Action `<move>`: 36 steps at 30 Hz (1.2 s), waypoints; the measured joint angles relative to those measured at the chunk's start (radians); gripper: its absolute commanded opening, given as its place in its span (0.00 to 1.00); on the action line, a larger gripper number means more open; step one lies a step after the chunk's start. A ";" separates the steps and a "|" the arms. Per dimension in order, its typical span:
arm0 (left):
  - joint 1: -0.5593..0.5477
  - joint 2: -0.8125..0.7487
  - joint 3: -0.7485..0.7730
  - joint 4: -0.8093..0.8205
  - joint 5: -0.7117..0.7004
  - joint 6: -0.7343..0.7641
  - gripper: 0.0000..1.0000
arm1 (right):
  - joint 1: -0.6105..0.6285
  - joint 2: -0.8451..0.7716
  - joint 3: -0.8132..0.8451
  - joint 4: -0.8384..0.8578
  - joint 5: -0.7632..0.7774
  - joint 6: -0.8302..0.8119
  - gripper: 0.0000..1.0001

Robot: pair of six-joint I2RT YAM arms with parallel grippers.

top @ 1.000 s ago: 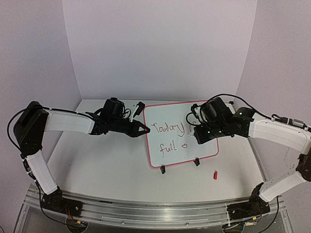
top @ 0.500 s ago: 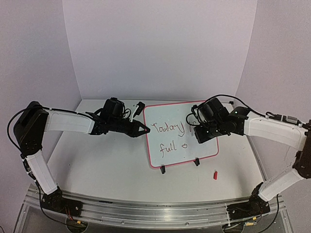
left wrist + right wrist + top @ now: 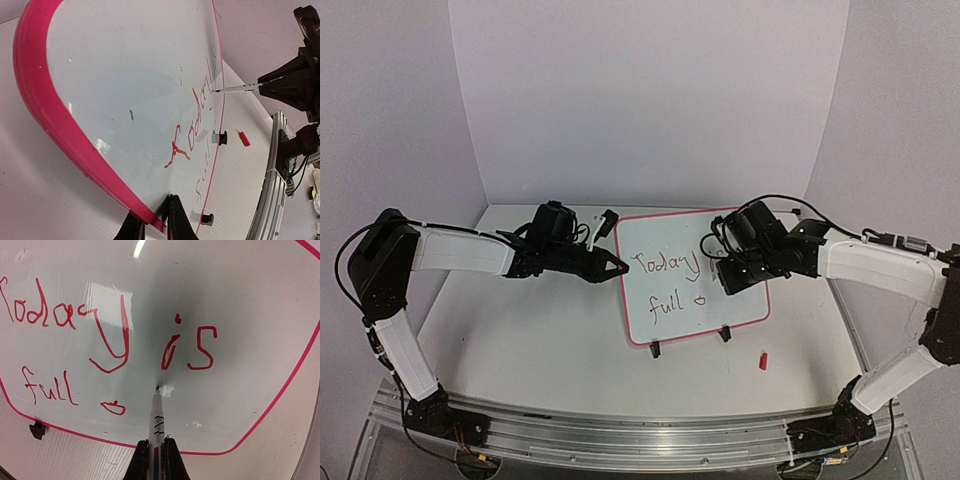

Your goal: Write a sentence on the whiteboard

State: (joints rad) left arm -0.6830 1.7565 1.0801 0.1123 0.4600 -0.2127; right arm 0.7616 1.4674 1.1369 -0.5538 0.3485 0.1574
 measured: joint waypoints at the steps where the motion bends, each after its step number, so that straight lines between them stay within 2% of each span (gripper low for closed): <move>1: 0.000 0.000 0.000 0.000 0.000 0.000 0.00 | 0.000 0.001 0.000 0.000 -0.005 0.000 0.00; 36: -0.001 -0.001 0.000 -0.001 -0.005 0.000 0.00 | 0.000 0.023 -0.060 -0.086 -0.170 0.076 0.00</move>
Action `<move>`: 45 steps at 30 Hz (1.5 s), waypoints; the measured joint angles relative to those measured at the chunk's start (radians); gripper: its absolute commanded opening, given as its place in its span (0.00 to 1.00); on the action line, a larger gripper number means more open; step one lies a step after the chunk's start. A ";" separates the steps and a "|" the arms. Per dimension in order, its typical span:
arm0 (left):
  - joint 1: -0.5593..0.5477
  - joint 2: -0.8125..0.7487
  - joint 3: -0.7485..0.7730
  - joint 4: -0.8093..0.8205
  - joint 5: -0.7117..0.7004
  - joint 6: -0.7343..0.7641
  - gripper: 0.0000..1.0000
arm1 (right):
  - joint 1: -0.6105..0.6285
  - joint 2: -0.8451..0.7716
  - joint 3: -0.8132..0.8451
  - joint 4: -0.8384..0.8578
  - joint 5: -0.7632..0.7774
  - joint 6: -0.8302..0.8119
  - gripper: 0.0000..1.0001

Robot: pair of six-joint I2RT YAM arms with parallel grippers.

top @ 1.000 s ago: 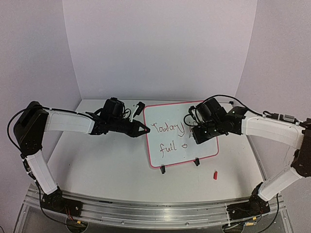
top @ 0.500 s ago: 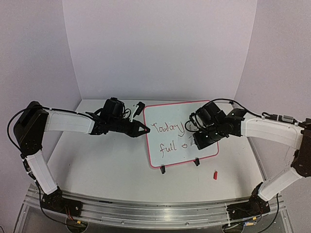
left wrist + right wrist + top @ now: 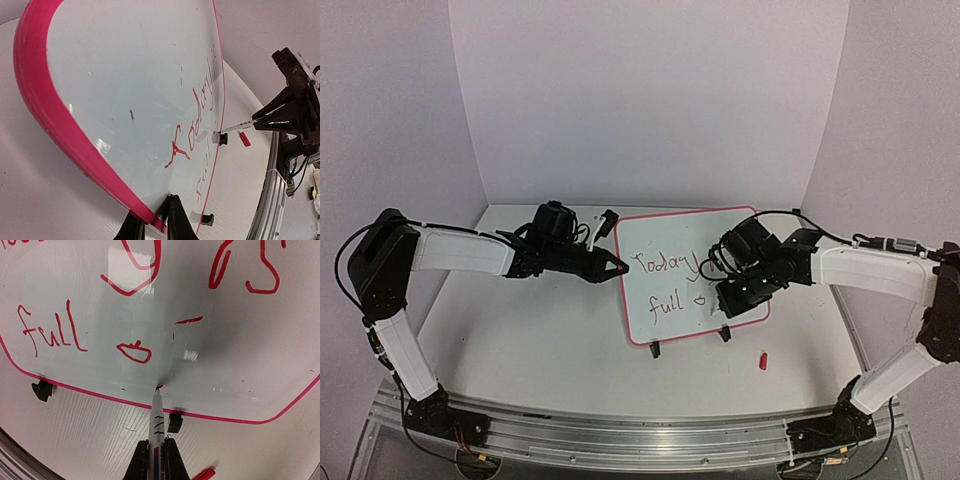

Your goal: Write a sentence on the whiteboard

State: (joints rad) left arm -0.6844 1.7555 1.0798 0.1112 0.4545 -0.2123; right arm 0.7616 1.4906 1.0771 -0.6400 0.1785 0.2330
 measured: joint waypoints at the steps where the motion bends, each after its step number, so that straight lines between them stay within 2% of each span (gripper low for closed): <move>1: 0.000 -0.001 0.000 -0.001 -0.002 0.000 0.00 | 0.000 0.000 0.000 0.000 -0.001 0.000 0.00; 11: -0.001 -0.001 0.000 -0.002 -0.004 0.000 0.00 | 0.000 -0.049 0.004 -0.002 0.034 -0.013 0.00; 17: -0.002 -0.001 0.000 -0.002 -0.005 0.002 0.00 | 0.000 -0.061 0.060 0.001 0.059 -0.030 0.00; 32: -0.002 -0.001 0.000 -0.002 -0.006 0.002 0.00 | 0.000 0.003 0.088 0.007 0.036 -0.042 0.00; 45: -0.002 -0.001 0.000 -0.003 -0.009 0.002 0.00 | 0.000 0.013 0.088 0.006 0.102 -0.044 0.00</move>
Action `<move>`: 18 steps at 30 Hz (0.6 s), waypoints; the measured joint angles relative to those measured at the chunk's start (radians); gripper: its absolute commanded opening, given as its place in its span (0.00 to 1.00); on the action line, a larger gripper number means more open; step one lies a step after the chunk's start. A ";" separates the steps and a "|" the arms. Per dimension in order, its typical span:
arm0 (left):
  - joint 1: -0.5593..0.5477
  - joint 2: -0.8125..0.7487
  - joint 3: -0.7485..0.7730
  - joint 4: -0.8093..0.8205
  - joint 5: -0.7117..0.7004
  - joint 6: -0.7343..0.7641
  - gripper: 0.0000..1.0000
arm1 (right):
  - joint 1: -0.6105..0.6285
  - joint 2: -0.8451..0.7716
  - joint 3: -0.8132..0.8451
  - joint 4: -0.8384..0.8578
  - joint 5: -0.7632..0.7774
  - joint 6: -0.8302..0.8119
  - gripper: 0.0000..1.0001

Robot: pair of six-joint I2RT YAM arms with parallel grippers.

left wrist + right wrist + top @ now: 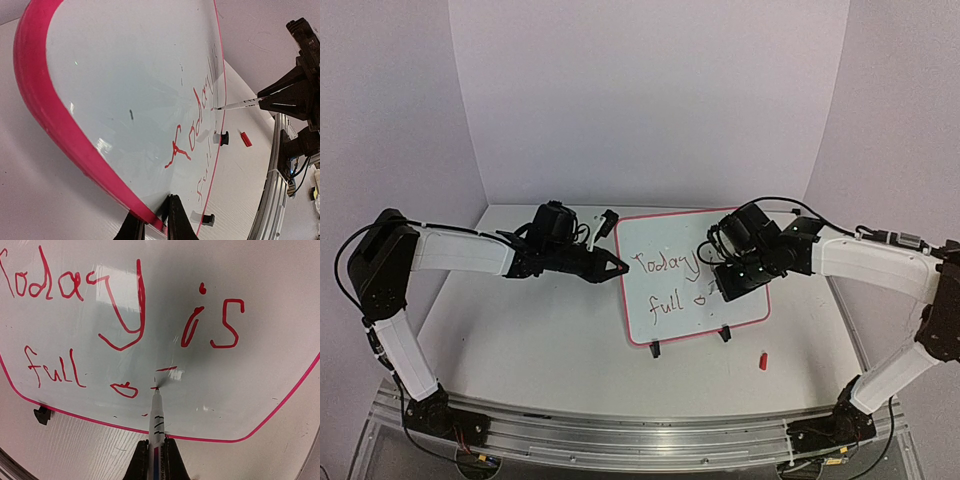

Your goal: Write a sentence on the whiteboard

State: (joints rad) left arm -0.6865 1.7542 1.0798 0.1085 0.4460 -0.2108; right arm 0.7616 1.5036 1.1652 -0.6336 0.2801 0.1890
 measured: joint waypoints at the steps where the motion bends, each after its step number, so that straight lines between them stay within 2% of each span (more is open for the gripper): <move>1: 0.000 0.000 0.000 0.000 0.000 0.000 0.00 | 0.000 0.000 0.000 0.000 0.004 0.000 0.00; 18: 0.000 -0.001 0.000 0.000 -0.001 0.001 0.00 | -0.004 -0.030 0.000 -0.005 -0.013 0.000 0.00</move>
State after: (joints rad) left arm -0.6865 1.7531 1.0798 0.1084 0.4454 -0.2100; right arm 0.7572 1.4737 1.1648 -0.6389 0.2674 0.1892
